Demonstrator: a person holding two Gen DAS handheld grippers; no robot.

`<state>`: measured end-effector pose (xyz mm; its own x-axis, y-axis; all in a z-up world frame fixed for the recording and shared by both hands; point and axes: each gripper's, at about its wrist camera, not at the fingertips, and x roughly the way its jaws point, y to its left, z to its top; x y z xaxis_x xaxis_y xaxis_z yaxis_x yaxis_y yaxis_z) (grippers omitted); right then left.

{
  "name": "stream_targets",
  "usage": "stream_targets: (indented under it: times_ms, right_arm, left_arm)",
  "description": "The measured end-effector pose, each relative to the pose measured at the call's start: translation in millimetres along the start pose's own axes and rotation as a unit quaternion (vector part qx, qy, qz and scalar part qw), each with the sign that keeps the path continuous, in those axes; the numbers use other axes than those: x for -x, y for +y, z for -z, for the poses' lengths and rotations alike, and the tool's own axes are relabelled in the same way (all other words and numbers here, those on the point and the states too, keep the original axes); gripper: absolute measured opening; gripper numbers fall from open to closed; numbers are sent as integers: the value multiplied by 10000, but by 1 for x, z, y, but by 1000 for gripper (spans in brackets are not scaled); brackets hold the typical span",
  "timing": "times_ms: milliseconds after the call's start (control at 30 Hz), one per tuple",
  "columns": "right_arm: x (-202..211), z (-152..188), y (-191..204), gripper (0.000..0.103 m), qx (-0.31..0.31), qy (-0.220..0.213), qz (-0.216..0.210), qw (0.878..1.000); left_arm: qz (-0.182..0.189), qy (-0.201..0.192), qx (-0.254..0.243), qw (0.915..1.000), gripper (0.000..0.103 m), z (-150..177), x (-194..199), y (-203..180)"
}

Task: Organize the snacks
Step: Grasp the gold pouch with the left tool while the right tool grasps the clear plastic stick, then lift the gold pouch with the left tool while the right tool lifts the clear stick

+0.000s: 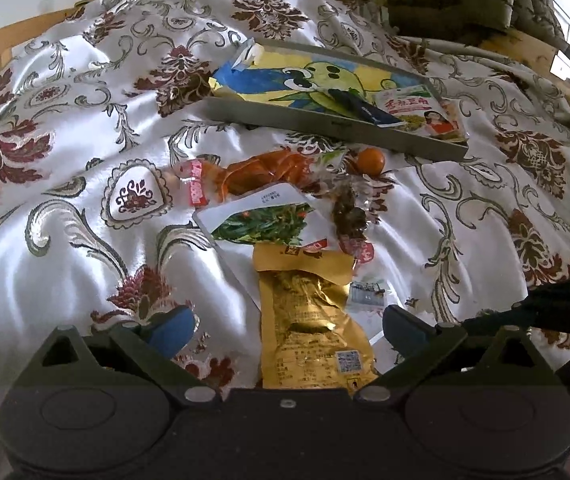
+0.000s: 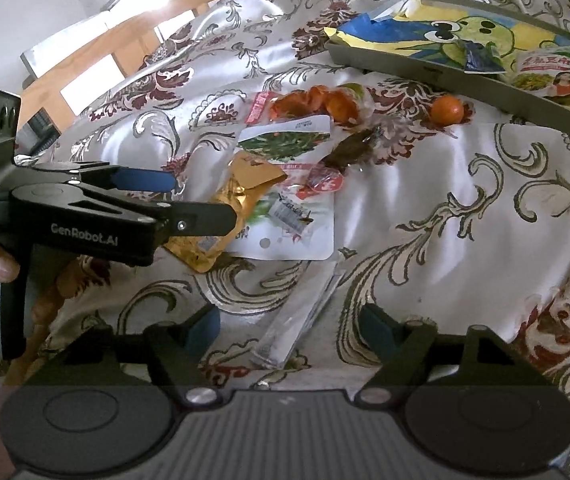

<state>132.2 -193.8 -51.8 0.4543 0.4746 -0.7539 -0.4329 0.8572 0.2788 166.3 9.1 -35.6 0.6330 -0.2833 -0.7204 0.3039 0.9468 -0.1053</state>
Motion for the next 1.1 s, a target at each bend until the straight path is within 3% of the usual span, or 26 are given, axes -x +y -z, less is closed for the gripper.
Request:
stream_targets:
  times_ms: [100,267,367,467,500,567,800,967,1033,1100]
  right_arm:
    - [0,0,0,81,10,0,-1,10000]
    - [-1,1,2,72,70,30,0,10000]
    - [0,1,3,64,83,32,1,10000]
    - [-1,1,4,47,96,71,-90,9999]
    - [-2,1,5,41,117,90,-118,9998]
    - [-2,2,6,41,178,101,-139,9997]
    - [-7,2,9,42,246,240,-144,9993]
    - [-11,1,9,42,226,311,-128,9992]
    - [-10,1,8,30,217,280,-133,9993]
    - [-9,1,8,27,201,247,-149,9994]
  left_arm:
    - [14,19,76,10000,97,1,0,1]
    - [40,-12,185,9998,94,0,2,2]
    - [42,14,256,9997,80,0,2,4]
    - [169,-6,300,9994,67,1,3,5]
    - [217,1,282,9994,58,1,3,5]
    - [259,32,233,9994,47,1,2,3]
    - [265,155,197,9993,46,4,-5,-2]
    - [268,311,549,9976,47,4,-11,4]
    - [259,322,607,9973,45,4,-11,3]
    - [211,330,601,9974,44,4,-11,1]
